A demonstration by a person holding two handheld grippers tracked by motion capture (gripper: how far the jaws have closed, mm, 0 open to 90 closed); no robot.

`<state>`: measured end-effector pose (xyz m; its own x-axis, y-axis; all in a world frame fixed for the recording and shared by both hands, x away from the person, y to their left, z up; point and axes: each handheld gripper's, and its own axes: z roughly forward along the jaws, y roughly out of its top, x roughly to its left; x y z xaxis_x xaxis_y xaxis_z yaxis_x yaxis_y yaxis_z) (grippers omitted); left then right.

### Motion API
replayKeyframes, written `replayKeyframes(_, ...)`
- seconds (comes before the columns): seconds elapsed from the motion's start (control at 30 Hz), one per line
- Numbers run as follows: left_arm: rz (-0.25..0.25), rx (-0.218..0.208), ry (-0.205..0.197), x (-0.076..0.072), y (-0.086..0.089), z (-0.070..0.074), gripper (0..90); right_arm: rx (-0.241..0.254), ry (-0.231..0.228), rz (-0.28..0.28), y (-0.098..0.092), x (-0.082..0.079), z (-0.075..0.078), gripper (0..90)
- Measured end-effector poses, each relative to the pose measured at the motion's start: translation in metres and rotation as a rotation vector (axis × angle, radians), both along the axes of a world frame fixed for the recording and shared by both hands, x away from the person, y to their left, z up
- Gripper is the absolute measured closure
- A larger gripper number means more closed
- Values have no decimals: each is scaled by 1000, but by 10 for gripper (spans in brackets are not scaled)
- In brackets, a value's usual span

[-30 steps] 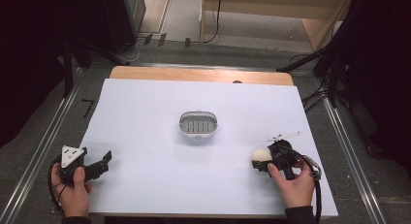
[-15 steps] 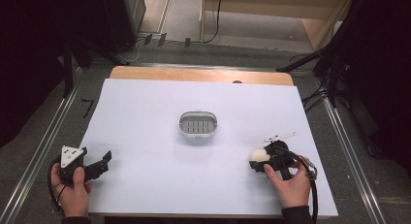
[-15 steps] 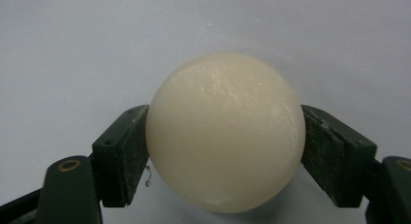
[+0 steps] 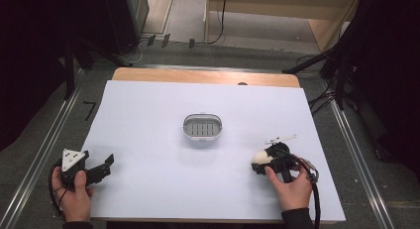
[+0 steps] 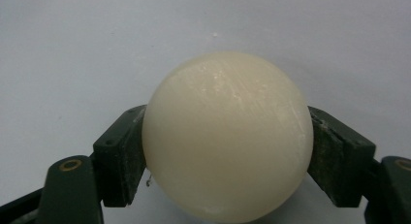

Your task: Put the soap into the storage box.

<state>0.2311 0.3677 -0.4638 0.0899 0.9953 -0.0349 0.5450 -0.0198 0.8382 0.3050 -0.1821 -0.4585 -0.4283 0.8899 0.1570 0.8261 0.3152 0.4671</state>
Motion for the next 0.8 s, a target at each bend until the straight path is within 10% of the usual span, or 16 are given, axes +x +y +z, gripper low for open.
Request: replayKeyframes(0.8, 2, -7, -1, 0, 1, 0, 139, 29, -10, 56, 21, 10, 20, 244)
